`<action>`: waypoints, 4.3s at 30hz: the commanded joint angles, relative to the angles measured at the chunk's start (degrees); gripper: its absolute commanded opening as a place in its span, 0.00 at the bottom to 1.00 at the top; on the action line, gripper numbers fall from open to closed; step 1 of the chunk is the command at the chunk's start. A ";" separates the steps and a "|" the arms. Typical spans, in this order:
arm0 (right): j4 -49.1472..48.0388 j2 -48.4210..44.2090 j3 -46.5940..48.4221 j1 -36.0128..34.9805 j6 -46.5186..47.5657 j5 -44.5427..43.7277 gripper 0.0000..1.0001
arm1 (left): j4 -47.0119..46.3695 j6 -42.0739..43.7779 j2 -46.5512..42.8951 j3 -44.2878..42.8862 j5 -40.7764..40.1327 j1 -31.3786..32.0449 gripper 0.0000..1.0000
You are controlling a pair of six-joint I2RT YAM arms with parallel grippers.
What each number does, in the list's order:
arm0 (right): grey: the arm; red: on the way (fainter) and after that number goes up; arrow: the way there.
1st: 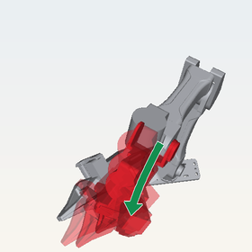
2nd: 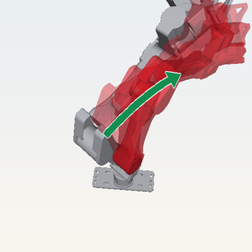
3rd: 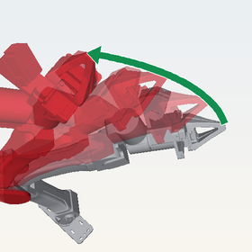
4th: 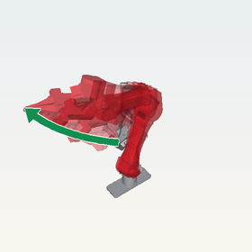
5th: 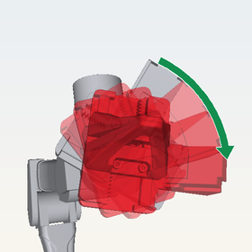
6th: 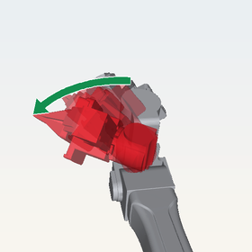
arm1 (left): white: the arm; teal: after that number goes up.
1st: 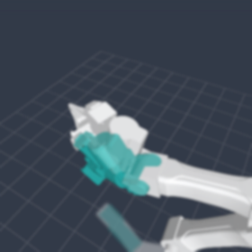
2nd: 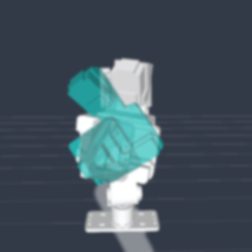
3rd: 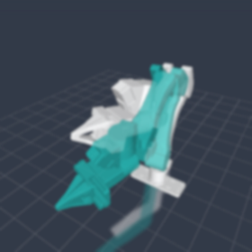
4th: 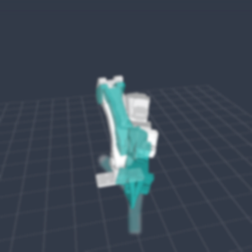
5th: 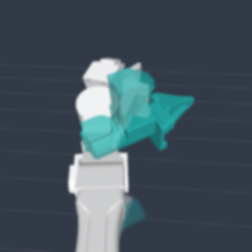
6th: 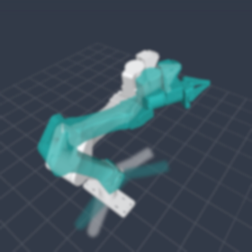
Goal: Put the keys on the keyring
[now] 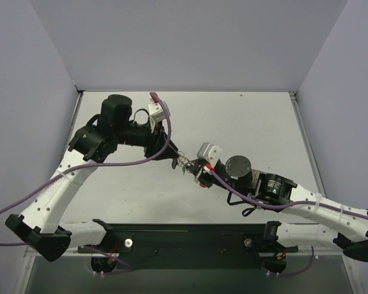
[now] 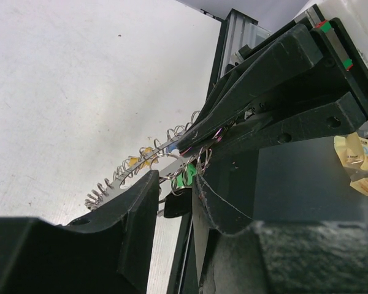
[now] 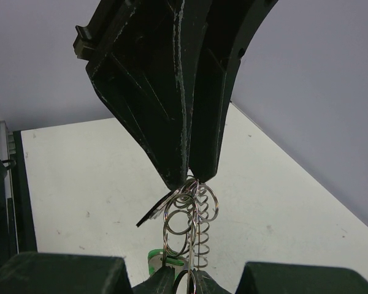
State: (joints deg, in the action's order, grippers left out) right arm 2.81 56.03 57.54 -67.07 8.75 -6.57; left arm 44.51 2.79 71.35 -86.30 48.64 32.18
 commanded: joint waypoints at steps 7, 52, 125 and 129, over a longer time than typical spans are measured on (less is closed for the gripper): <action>-5.27 -0.40 1.70 0.53 -0.76 -0.11 0.00 | 0.49 1.52 -1.13 -2.11 0.84 1.74 0.26; -8.78 -1.19 0.73 5.98 -8.75 -2.83 0.00 | 0.05 -2.44 -10.35 4.91 -8.04 3.41 0.00; -11.77 -2.15 -1.82 7.13 -9.28 1.91 0.00 | -47.32 16.64 -20.64 34.18 -47.41 24.24 0.29; -11.69 -2.42 -1.99 7.21 -9.28 2.00 0.00 | -47.76 16.64 -20.02 34.18 -47.67 24.33 0.29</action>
State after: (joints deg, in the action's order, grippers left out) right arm -2.85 54.43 54.74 -60.31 -0.82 -5.06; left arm 0.08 18.72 51.00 -51.44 1.91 56.21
